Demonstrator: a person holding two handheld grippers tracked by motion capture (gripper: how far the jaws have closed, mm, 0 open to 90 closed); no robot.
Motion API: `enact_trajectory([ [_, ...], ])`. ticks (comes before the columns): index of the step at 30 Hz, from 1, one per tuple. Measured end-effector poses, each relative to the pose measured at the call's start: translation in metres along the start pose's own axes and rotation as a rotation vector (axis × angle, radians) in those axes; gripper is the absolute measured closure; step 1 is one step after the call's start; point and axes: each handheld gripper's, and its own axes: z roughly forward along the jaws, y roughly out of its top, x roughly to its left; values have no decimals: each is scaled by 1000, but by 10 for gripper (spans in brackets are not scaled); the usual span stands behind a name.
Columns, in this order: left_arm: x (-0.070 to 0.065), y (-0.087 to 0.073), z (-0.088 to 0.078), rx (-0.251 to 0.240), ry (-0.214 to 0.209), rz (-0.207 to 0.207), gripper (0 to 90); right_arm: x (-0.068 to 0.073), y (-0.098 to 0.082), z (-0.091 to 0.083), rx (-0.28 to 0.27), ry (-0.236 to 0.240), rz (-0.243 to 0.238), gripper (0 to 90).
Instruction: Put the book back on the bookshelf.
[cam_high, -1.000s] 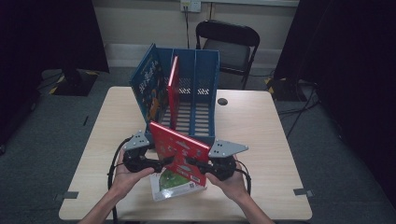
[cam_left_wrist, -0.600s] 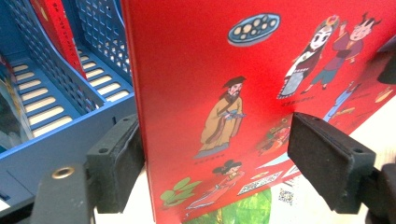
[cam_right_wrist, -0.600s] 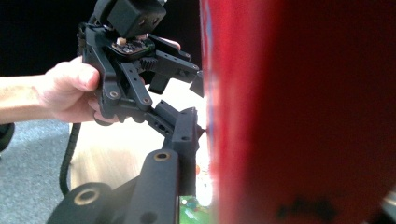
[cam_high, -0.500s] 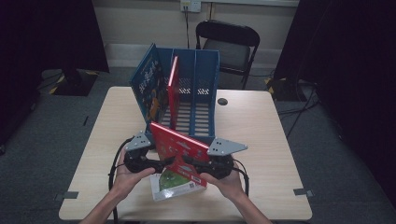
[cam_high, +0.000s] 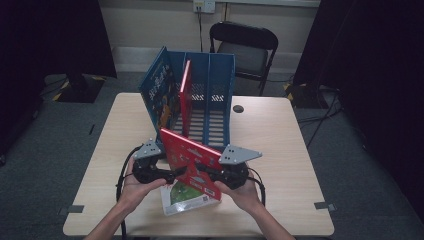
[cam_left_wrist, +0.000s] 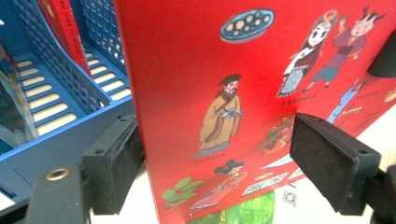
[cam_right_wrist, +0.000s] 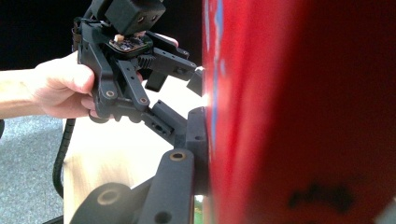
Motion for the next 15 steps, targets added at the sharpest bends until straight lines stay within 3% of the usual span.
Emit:
enact_trajectory([
  [9,1,-3,1,53,38,-24,163,-5,1,0,4,-3,29,804],
  [13,6,-14,-6,50,60,-36,163,-5,2,-1,5,-5,29,805],
  [15,9,-21,-8,72,83,-35,162,-5,2,-1,6,-2,29,805],
])
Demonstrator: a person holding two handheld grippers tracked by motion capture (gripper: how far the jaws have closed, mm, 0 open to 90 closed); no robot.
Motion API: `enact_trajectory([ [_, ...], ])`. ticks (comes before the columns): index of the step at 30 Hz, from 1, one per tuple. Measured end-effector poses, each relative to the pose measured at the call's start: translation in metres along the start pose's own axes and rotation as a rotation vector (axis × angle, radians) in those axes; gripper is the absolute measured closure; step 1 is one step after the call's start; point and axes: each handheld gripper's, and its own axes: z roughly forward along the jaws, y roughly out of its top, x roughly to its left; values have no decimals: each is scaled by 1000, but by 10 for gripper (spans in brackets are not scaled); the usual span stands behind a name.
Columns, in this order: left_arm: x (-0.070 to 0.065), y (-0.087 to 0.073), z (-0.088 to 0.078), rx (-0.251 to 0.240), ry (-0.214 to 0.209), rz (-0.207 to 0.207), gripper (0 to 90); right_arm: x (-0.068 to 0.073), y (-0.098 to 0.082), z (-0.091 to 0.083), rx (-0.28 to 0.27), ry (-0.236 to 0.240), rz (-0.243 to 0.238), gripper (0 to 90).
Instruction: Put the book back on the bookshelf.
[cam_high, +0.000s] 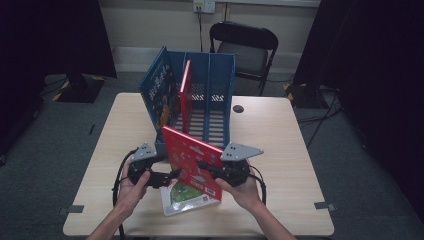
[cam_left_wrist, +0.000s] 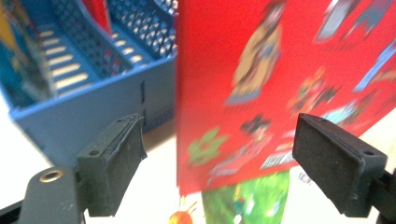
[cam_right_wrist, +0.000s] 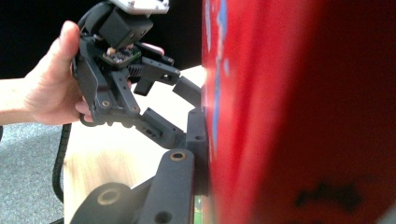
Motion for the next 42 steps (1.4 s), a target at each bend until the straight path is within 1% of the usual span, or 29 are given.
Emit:
enact_trajectory([
  [1,1,-3,-1,6,8,-6,162,0,0,0,-1,-1,3,805],
  [4,3,-9,-4,29,43,9,160,-1,0,-3,-3,-4,4,805],
  [6,6,-14,-5,31,55,7,161,-2,1,-5,-5,-7,11,805],
  [9,10,-18,-5,42,72,19,160,-4,0,-9,-9,-12,26,805],
  [11,12,-19,-3,41,80,5,161,-5,0,-12,-9,-19,37,806],
  [13,12,-20,-2,49,82,10,162,-6,1,-12,-9,-21,37,805],
  [14,11,-22,2,67,72,15,161,-7,2,-14,-7,-28,37,806],
  [15,11,-22,2,67,72,15,161,-7,2,-15,-7,-34,37,806],
  [16,12,-23,5,86,85,35,162,-8,3,-16,-9,-39,38,806],
  [18,11,-22,5,79,71,22,169,-8,4,-18,-9,-51,38,806],
  [19,11,-22,5,79,71,22,167,-9,5,-19,-9,-53,38,806],
  [21,11,-22,5,72,72,29,165,-10,6,-21,-14,-55,54,806],
  [22,12,-22,5,74,70,22,163,-11,7,-21,-15,-55,58,806],
  [23,12,-23,6,64,71,11,158,-11,8,-22,-16,-59,55,806],
  [24,14,-23,6,63,75,25,157,-11,9,-22,-17,-64,54,806],
  [26,14,-23,6,63,70,11,157,-11,12,-23,-24,-70,54,806],
  [27,15,-23,6,64,76,12,157,-11,13,-23,-33,-70,56,806],
  [30,14,-23,5,63,72,13,157,-11,16,-22,-44,-74,57,806],
  [31,14,-23,5,59,69,22,157,-9,19,-22,-46,-71,51,806],
  [32,13,-23,5,52,61,21,157,-8,21,-23,-49,-69,48,806],
  [33,13,-23,5,51,65,27,157,-7,23,-23,-56,-67,46,806],
  [35,14,-23,5,59,69,21,157,-6,28,-24,-67,-65,46,806],
  [37,14,-23,5,54,69,21,157,-5,32,-24,-69,-68,41,806],
  [38,14,-23,5,52,70,12,157,-5,34,-24,-70,-69,40,806],
  [40,14,-23,4,53,73,18,157,-6,37,-24,-70,-75,39,806],
  [41,14,-23,5,52,65,10,157,-6,38,-24,-73,-79,39,806],
  [42,15,-23,5,52,55,13,157,-7,39,-24,-74,-83,42,806],
])
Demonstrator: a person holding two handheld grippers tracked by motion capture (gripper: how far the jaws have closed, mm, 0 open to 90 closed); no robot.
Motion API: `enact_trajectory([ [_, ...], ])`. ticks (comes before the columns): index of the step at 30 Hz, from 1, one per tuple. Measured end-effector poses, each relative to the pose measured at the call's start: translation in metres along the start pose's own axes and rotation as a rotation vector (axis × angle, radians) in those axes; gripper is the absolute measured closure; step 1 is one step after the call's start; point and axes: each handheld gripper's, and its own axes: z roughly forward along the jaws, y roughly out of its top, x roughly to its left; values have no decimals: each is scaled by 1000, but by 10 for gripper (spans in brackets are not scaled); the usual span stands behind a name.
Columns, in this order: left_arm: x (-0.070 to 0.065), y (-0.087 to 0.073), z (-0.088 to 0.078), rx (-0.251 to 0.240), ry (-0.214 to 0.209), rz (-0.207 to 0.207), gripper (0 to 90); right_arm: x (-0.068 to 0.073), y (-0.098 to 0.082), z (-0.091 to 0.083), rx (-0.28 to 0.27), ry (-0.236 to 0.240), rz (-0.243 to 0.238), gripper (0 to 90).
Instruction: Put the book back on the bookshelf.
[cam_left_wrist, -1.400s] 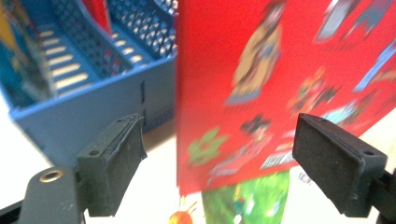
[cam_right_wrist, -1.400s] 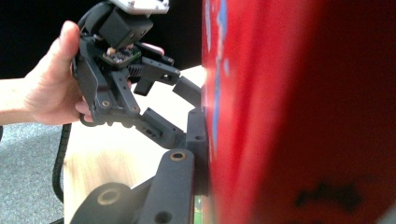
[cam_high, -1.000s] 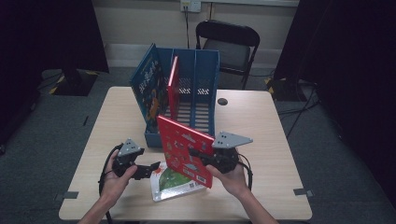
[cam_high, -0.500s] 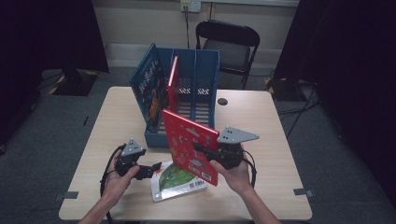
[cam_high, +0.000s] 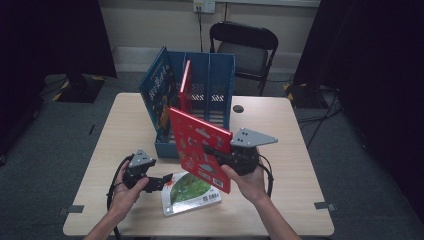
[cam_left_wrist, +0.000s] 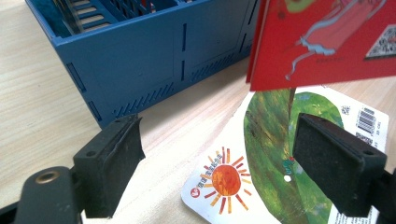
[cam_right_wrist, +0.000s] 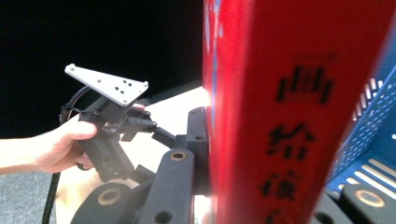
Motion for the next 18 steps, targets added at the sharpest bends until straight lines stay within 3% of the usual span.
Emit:
enact_trajectory([
  [4,0,-1,2,3,-1,-14,157,-4,4,0,-18,-18,26,806],
  [10,2,-3,3,17,1,-17,157,-6,13,-3,-35,-38,25,806],
  [18,1,-3,4,27,0,-23,157,-14,25,-2,-51,-111,32,806],
])
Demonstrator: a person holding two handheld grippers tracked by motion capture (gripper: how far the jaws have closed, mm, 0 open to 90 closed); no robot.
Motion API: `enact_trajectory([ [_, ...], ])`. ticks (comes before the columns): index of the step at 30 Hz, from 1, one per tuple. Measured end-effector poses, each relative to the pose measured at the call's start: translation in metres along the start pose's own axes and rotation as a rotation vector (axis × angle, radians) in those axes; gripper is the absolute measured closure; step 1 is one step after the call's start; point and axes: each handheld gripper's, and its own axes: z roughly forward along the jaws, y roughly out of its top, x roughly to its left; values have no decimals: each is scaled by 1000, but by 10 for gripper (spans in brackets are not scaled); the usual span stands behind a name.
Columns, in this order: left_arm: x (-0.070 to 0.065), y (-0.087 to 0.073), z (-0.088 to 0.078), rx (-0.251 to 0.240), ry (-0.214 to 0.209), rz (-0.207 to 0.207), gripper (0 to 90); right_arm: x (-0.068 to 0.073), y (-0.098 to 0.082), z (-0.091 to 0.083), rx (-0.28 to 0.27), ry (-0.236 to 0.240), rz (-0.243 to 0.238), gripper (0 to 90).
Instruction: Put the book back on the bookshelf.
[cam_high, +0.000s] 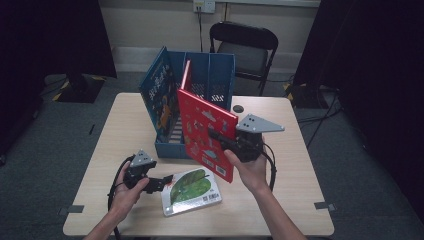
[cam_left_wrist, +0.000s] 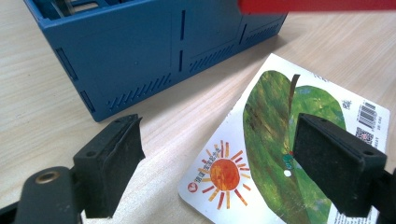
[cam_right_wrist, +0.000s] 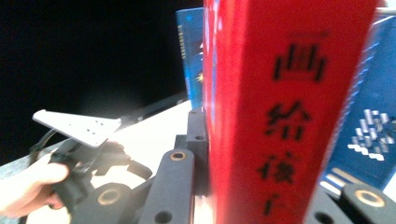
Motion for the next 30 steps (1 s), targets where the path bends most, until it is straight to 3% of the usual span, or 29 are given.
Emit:
enact_trajectory([
  [5,0,0,0,5,3,2,157,-5,6,6,-19,-38,23,806],
  [15,0,0,1,13,0,6,158,-6,14,26,-34,-156,30,806],
  [21,1,-1,1,12,6,4,158,-6,21,50,-25,-242,12,806],
  [30,1,-1,0,10,11,-2,160,-14,19,78,6,-328,47,806],
])
